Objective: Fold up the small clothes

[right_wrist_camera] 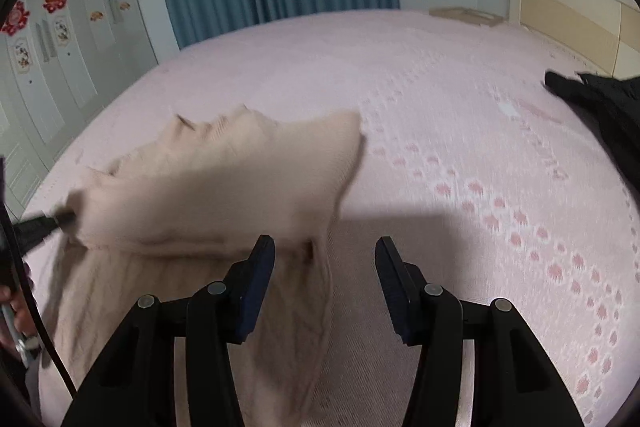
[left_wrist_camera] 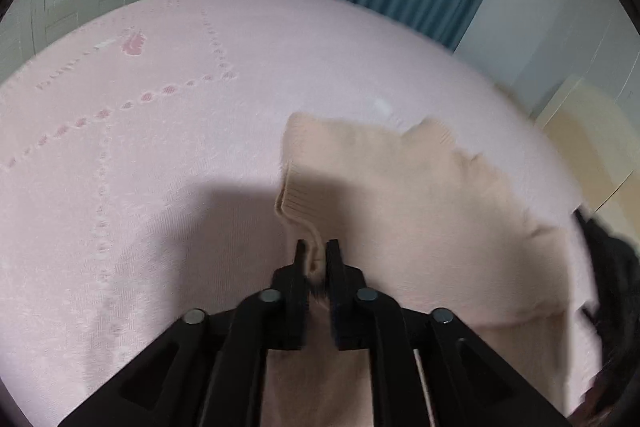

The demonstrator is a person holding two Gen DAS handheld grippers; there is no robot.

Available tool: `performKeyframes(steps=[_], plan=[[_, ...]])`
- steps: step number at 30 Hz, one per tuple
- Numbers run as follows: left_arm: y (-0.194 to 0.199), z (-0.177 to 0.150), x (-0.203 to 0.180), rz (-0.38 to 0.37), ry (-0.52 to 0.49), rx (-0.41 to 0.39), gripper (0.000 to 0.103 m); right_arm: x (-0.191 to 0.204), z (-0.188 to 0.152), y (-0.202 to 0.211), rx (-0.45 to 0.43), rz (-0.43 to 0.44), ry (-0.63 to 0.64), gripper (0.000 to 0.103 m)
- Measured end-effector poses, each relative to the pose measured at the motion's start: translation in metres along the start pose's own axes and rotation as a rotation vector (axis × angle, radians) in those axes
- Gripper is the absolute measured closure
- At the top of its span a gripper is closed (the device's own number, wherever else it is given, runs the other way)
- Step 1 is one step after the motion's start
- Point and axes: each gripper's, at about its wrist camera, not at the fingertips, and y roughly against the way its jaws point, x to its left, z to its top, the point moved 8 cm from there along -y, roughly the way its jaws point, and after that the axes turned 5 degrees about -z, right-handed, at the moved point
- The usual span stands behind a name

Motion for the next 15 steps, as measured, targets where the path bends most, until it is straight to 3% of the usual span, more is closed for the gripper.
performKeyframes(steps=[1,4,8,10,15], plan=[[0.006,0.003,0.006,0.012,0.001,-0.017,0.073,0.001,0.007,-0.002,-0.012,-0.005,0.002,0.051],[0.020,0.016,0.009,-0.019,0.022,-0.102,0.062,0.006,0.021,-0.017,-0.016,-0.026,0.030,0.051],[0.006,0.029,0.001,-0.018,-0.024,-0.087,0.061,-0.002,0.025,-0.062,0.067,-0.134,0.061,0.052],[-0.003,0.029,-0.004,-0.031,-0.039,-0.066,0.061,-0.010,0.018,-0.080,0.120,-0.166,0.062,0.062],[-0.001,0.030,-0.014,-0.062,-0.060,-0.092,0.061,-0.017,0.021,-0.078,0.105,-0.154,0.041,0.062]])
